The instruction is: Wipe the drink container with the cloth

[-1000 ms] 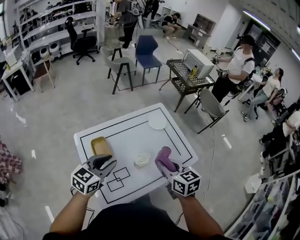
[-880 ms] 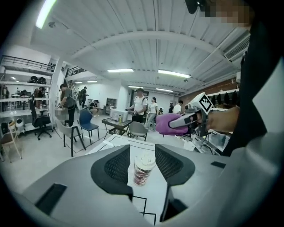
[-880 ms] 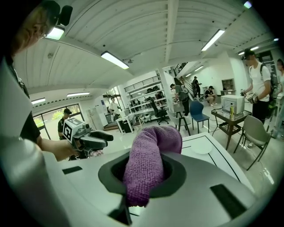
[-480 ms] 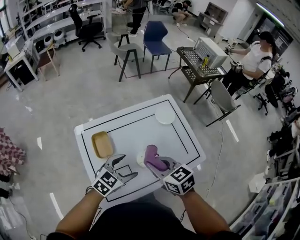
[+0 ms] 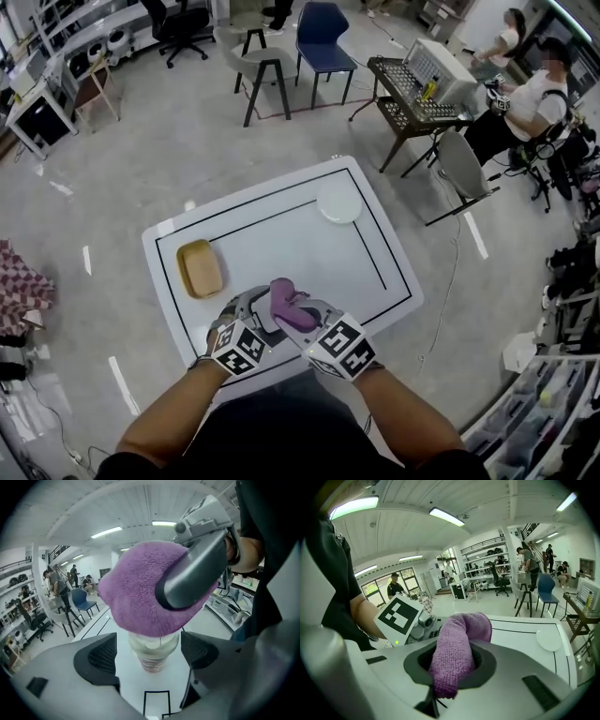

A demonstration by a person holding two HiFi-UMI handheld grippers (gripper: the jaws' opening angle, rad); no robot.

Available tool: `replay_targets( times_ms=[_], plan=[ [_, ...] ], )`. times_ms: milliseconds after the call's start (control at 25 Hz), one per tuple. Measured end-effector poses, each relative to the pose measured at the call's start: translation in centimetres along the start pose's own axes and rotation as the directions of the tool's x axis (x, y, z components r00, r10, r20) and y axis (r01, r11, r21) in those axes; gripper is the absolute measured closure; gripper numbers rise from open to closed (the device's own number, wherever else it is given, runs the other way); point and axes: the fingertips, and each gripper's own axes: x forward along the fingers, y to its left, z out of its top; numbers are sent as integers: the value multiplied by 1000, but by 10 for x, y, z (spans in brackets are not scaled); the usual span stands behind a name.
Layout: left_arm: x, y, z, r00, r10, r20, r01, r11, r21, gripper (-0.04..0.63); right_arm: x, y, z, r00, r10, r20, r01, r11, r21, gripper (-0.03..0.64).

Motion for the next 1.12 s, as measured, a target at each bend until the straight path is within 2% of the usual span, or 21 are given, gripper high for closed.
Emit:
replay_targets(
  times_ms=[120, 440, 680, 920, 1120],
  plan=[
    [14, -5, 2, 1000, -14, -17, 15, 999, 38, 166, 9, -2, -8, 999, 22, -40, -23, 999, -23, 551],
    [31, -6, 7, 1000, -7, -25, 8, 1000, 18, 186, 14, -27, -35, 991, 16, -130, -21, 999, -38, 551],
    [37, -6, 9, 999, 14, -29, -14, 1000, 3, 187, -8, -64, -48, 984, -89, -153, 79, 995, -67, 551],
    [35, -9, 5, 998, 57, -17, -58, 998, -38, 187, -24, -86, -57, 977, -168, -129, 168, 986, -10, 549],
    [33, -11, 4, 998, 57, -28, -58, 997, -41, 187, -38, -102, -63, 961, -256, -107, 259, 966, 21, 549]
  ],
)
